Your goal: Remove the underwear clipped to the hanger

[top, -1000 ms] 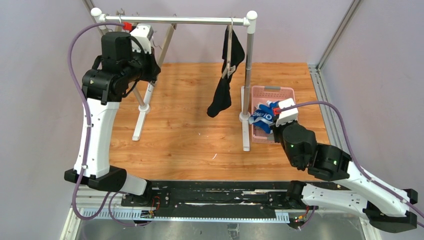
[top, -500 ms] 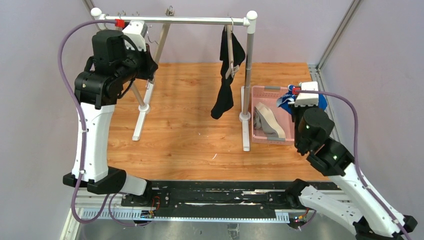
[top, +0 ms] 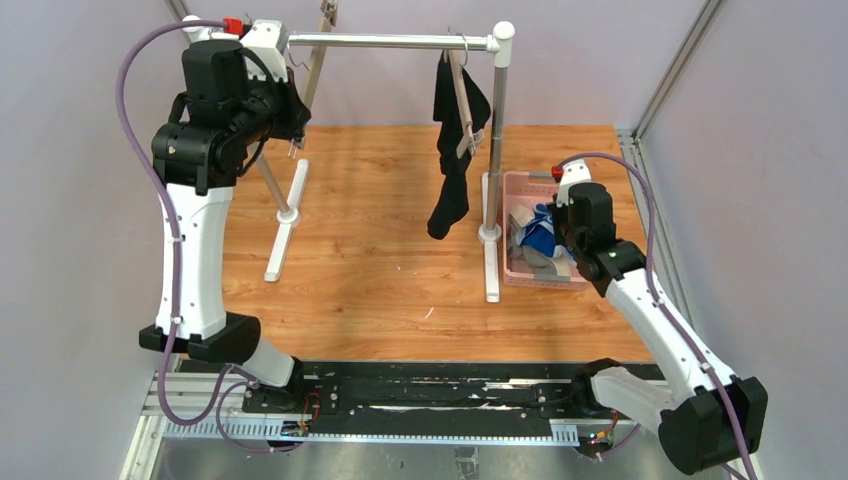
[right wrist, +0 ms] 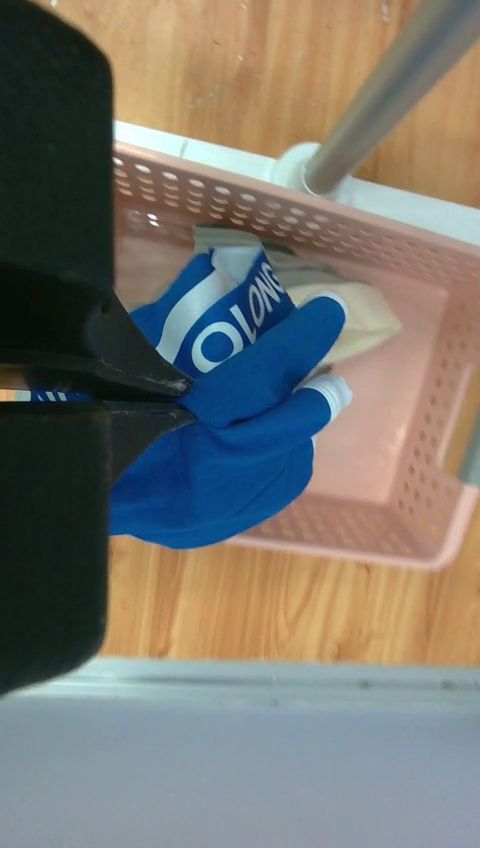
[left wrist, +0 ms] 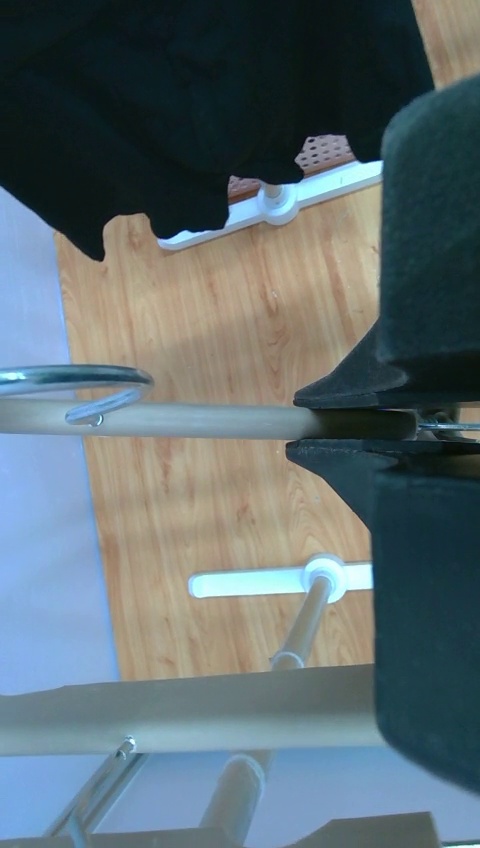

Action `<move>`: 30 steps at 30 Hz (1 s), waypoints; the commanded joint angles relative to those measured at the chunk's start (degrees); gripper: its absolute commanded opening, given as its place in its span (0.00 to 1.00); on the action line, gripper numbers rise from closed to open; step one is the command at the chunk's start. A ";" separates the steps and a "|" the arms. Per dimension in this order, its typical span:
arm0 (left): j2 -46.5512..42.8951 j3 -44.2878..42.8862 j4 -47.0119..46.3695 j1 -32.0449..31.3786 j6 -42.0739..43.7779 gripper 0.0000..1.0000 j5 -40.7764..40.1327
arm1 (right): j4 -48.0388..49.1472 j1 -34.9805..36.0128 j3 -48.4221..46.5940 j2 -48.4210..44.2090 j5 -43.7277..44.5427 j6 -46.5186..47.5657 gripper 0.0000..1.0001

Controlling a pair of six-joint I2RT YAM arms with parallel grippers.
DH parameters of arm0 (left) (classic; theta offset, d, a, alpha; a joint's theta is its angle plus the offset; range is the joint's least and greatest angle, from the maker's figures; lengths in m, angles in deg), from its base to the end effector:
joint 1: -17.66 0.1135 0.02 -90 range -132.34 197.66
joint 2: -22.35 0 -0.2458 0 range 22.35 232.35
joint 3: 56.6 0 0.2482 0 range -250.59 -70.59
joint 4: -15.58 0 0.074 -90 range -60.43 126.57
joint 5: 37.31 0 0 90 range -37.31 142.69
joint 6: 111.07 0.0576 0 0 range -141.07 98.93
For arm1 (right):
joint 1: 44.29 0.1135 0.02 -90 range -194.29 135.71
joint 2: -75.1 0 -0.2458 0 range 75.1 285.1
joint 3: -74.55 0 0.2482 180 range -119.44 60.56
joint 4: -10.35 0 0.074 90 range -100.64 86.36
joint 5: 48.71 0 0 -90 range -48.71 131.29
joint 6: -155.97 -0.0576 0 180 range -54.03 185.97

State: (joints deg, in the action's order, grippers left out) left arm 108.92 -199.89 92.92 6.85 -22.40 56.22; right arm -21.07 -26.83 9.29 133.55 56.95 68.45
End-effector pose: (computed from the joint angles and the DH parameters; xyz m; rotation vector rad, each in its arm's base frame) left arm 0.2592 -0.0531 0.5200 0.2010 1.9247 -0.2009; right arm 0.2484 0.0618 0.2985 -0.1704 1.9775 -0.1041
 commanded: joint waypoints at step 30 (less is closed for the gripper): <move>-1.32 -2.90 -2.29 2.28 1.40 0.41 -1.88 | 4.67 -2.93 3.17 9.34 -8.62 -5.65 0.43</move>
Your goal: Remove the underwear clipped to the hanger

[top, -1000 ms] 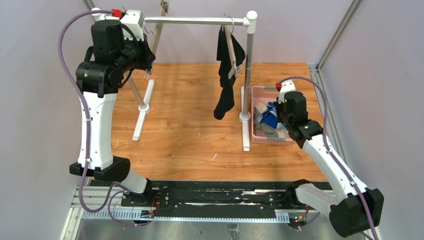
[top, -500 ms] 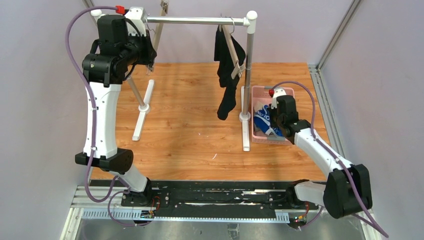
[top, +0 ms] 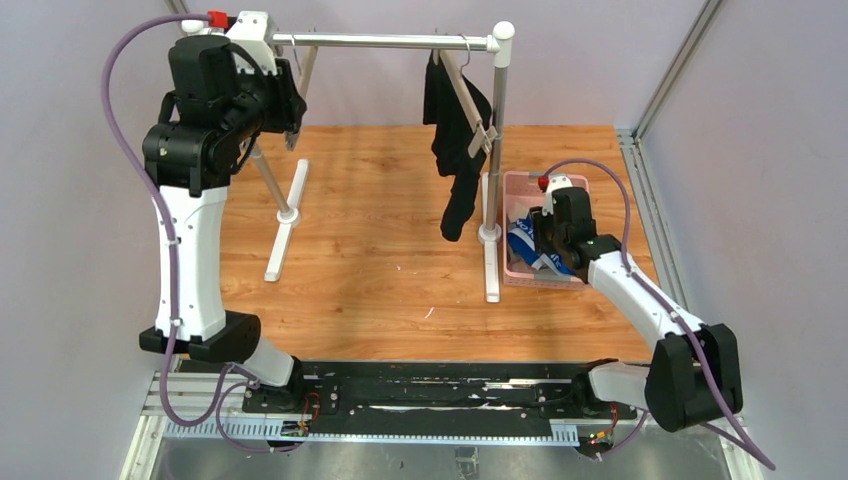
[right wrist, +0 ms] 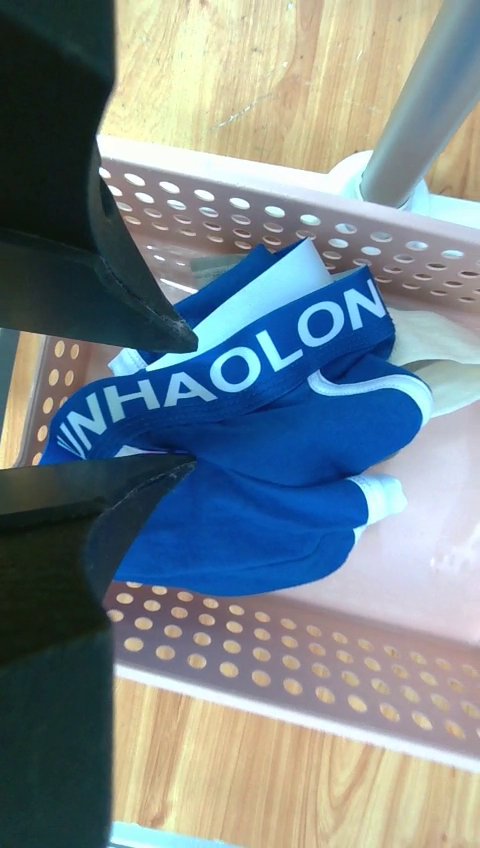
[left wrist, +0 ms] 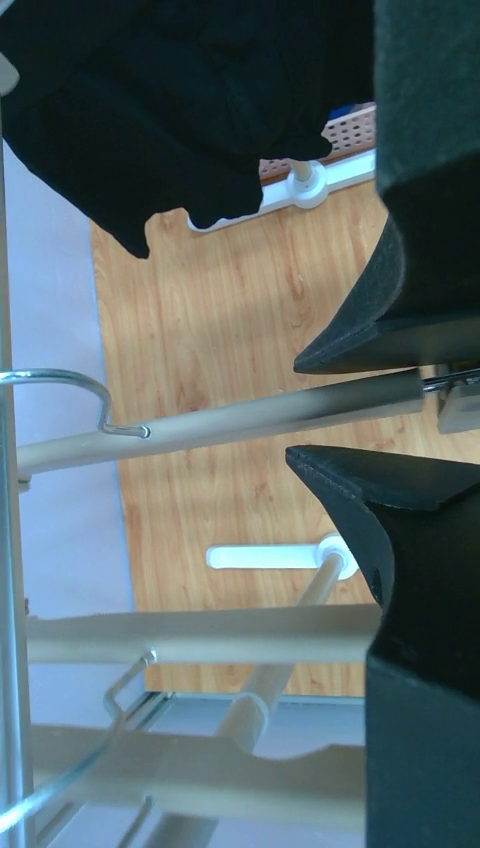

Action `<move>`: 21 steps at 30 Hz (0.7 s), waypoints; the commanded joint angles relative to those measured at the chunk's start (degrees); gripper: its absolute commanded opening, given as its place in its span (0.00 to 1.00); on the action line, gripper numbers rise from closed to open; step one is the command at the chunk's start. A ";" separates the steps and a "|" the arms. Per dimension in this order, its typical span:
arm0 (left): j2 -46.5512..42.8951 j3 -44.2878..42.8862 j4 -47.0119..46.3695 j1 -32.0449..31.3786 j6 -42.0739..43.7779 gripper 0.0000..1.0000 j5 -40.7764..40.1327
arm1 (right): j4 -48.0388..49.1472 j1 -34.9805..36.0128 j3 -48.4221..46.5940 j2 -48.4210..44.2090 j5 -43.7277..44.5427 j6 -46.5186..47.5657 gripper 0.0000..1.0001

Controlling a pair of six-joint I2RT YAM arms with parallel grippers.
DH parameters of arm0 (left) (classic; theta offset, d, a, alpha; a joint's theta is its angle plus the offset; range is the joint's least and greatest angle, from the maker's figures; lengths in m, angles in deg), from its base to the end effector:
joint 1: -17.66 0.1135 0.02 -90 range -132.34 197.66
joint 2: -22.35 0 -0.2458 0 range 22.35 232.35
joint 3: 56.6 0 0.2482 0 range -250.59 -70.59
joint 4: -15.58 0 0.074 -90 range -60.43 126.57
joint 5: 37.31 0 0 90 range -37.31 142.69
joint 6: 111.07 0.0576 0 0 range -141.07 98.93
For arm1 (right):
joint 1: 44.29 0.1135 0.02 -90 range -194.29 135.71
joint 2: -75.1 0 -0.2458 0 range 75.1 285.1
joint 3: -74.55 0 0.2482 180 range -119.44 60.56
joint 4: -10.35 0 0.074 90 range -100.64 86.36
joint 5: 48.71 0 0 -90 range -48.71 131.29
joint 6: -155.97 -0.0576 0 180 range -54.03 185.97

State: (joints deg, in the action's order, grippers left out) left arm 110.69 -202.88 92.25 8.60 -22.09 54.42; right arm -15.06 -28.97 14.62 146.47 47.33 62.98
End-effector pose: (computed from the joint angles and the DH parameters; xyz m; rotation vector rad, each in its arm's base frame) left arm 0.2656 -0.0441 0.5273 0.1537 1.8940 -0.1482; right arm 0.2811 0.0707 0.2185 -0.1793 2.2032 0.0608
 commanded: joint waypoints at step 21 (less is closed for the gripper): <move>-11.90 0.61 -2.03 -12.84 2.54 0.29 1.82 | -2.51 4.09 -12.33 -20.75 -8.65 -4.66 0.01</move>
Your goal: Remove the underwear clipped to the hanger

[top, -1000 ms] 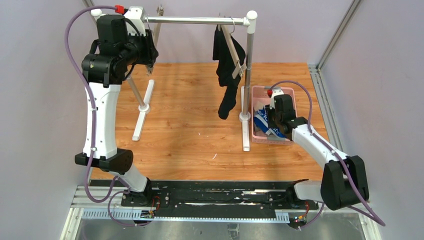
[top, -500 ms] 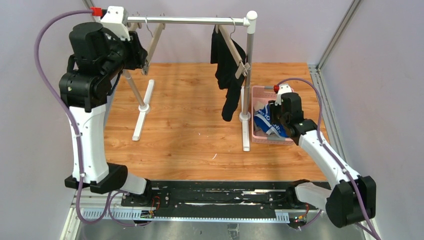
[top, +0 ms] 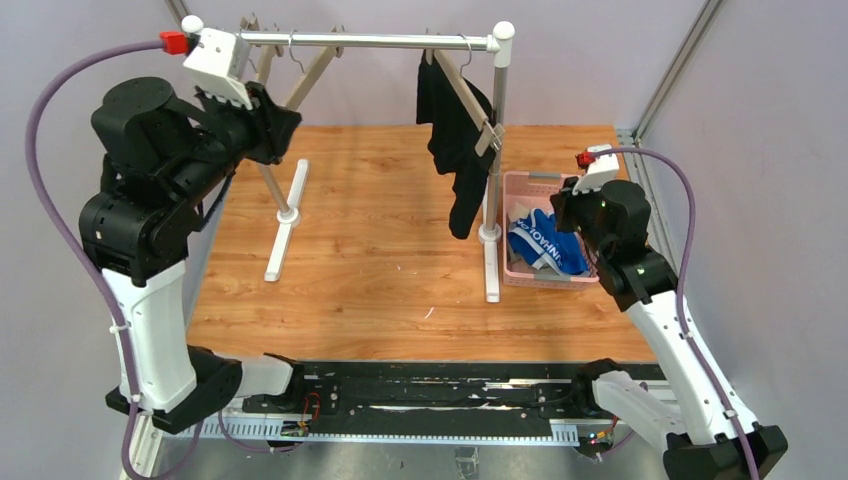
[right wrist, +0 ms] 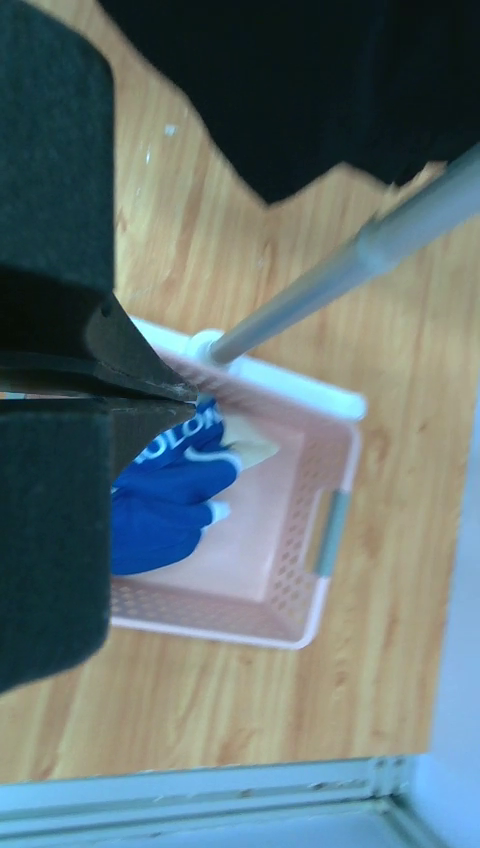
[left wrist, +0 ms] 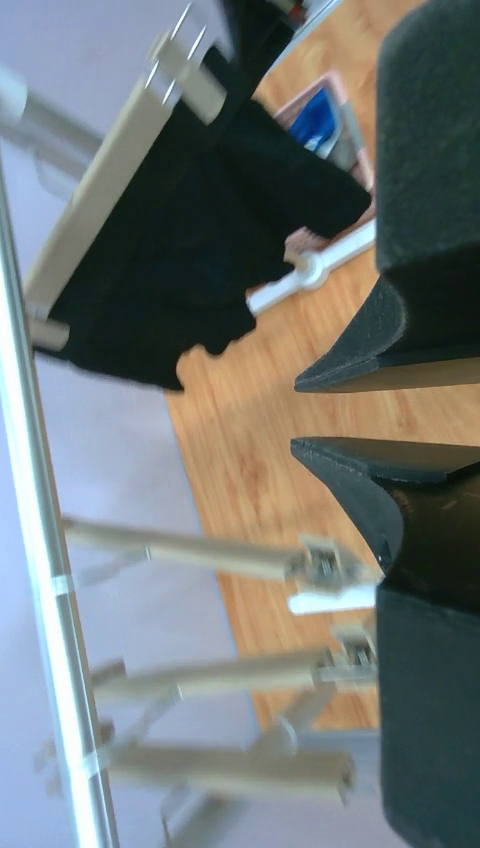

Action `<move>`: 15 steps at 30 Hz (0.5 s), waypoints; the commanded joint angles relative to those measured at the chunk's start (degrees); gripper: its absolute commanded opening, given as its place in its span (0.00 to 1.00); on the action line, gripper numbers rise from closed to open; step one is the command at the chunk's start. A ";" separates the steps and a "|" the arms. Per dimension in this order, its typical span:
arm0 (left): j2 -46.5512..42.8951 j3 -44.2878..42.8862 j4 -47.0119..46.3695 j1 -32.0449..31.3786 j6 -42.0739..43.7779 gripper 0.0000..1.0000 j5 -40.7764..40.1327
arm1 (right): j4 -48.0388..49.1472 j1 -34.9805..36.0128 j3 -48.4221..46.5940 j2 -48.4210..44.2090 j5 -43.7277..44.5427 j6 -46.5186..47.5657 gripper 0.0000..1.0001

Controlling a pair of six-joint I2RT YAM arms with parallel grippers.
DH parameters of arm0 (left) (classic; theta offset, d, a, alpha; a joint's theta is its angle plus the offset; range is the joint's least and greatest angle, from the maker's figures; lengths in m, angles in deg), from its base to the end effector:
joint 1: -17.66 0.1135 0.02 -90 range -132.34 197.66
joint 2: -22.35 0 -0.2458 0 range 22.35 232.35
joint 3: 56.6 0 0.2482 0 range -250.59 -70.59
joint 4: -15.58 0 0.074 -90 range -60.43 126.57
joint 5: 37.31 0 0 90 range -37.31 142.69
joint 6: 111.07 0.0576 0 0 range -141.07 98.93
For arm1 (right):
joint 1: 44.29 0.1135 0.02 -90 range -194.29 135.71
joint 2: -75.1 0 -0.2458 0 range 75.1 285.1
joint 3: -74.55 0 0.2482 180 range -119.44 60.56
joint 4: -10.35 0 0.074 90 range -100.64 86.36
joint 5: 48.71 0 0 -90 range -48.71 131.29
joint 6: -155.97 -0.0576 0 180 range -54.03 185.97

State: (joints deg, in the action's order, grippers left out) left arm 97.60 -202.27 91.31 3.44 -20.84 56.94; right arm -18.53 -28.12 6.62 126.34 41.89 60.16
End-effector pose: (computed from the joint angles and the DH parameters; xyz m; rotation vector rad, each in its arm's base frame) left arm 0.1652 -0.0463 0.5729 0.2658 1.6478 -0.2466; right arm 0.2235 0.0642 0.3487 -0.1542 1.7847 0.2664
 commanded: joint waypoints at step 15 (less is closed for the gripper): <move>6.86 4.16 -9.81 -20.85 -1.09 0.32 -1.27 | 10.26 18.46 -12.52 8.18 1.32 0.23 0.01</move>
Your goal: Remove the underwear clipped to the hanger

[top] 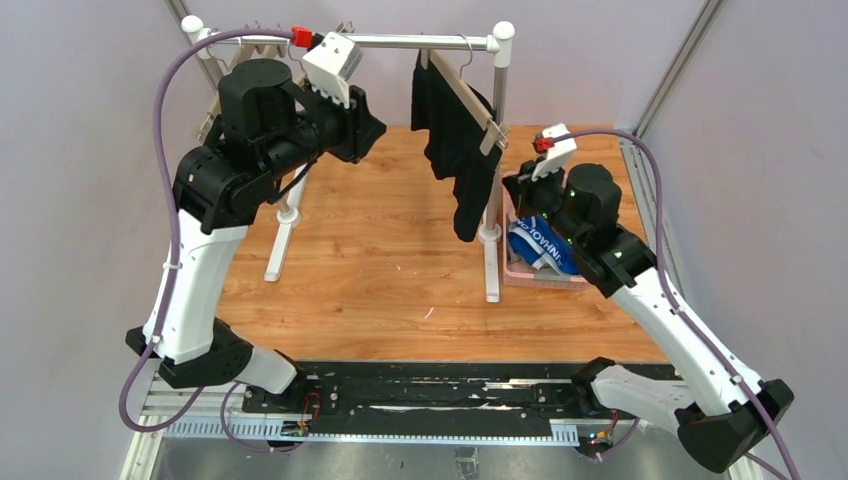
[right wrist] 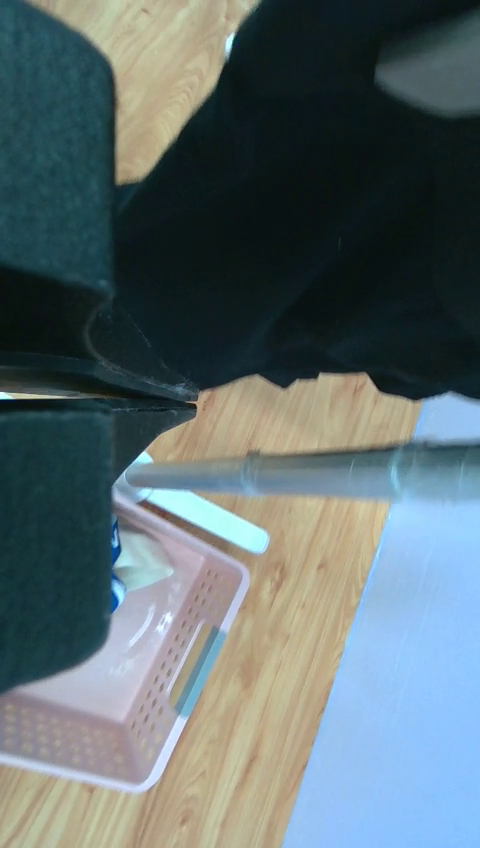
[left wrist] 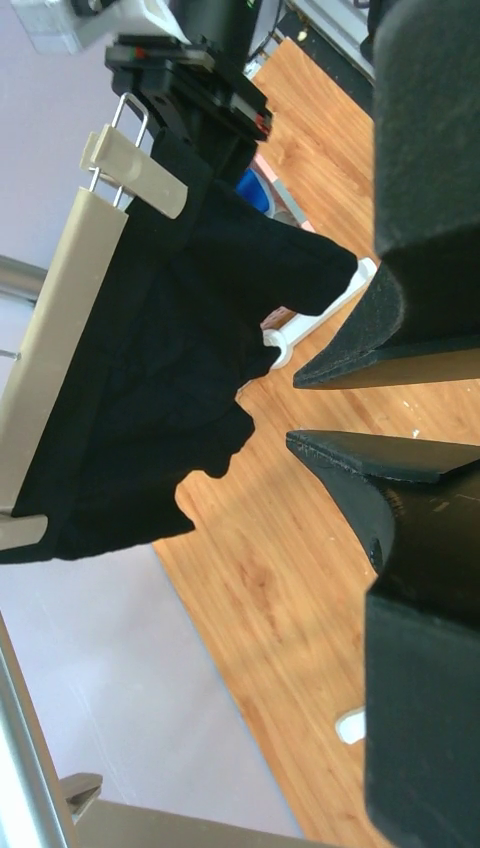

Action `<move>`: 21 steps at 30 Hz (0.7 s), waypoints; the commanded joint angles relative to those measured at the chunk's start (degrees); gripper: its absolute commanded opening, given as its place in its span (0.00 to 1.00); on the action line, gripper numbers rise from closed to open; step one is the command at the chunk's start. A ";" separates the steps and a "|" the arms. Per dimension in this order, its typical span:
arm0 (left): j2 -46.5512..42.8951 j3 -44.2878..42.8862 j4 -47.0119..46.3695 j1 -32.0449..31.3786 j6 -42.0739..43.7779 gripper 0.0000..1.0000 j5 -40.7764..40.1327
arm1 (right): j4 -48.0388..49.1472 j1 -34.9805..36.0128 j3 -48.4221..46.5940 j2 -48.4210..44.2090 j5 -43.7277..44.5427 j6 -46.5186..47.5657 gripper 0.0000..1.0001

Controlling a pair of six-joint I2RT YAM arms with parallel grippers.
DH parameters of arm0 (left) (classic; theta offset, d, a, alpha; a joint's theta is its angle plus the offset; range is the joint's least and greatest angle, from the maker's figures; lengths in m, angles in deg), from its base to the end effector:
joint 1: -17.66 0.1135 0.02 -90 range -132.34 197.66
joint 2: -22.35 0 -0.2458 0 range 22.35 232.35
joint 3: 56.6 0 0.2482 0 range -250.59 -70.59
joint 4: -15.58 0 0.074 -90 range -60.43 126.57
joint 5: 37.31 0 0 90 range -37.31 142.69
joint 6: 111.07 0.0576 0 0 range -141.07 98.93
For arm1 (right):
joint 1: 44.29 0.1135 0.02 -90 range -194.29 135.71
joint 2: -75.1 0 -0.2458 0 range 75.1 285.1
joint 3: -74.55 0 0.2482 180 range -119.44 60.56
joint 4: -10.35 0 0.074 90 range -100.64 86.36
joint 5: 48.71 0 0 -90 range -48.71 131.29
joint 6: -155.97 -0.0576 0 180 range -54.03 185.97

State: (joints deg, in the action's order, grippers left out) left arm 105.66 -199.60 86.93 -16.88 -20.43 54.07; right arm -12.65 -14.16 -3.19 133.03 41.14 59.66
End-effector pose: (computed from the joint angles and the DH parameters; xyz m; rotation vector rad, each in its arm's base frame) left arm 0.2014 -0.1403 0.5453 0.5596 1.7068 -0.4473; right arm 0.2200 0.1278 0.3986 -0.3423 1.6130 0.4897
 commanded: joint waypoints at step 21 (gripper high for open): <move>-0.67 8.41 -16.31 -0.52 -2.42 0.43 -0.43 | 5.07 26.58 -8.63 13.16 13.02 9.92 0.01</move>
State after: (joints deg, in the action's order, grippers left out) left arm 104.48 -190.79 76.14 -16.97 -22.64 54.69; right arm -8.35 10.78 -11.01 146.38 51.59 67.73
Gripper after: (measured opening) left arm 0.405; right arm 0.007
